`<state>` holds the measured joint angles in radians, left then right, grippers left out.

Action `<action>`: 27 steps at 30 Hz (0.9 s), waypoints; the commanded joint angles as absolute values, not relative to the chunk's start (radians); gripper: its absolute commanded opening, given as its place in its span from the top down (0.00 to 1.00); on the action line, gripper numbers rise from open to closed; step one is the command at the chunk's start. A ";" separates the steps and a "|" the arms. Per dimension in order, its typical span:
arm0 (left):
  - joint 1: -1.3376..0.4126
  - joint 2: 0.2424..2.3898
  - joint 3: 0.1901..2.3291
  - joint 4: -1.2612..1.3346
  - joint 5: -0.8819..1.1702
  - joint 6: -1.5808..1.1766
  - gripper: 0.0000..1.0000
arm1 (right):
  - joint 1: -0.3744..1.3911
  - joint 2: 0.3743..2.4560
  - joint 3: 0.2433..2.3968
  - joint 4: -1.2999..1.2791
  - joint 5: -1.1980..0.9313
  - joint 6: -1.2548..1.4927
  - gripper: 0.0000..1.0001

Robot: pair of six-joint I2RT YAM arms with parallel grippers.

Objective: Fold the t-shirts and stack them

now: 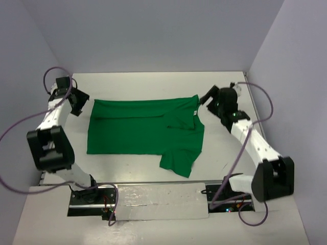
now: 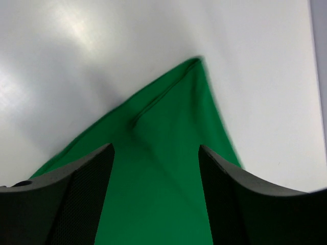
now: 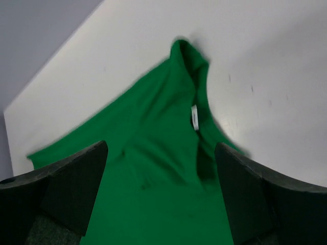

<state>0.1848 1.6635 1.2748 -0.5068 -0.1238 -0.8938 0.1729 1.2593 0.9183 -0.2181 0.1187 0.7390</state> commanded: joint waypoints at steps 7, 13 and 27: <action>0.195 1.444 0.832 -0.372 -0.035 -0.908 0.28 | 0.289 1.156 0.559 -0.202 0.066 0.817 0.15; 0.193 1.457 0.814 -0.357 -0.016 -0.909 0.31 | 0.226 1.382 0.661 -0.132 0.013 0.835 0.10; 0.193 1.445 0.814 -0.371 -0.015 -0.901 0.31 | 0.215 1.624 0.793 -0.064 0.036 0.926 0.75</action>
<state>0.1951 1.4804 0.8013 -0.3985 -0.0256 -0.9054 0.2214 1.6057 0.7741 -0.0777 0.0128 0.8793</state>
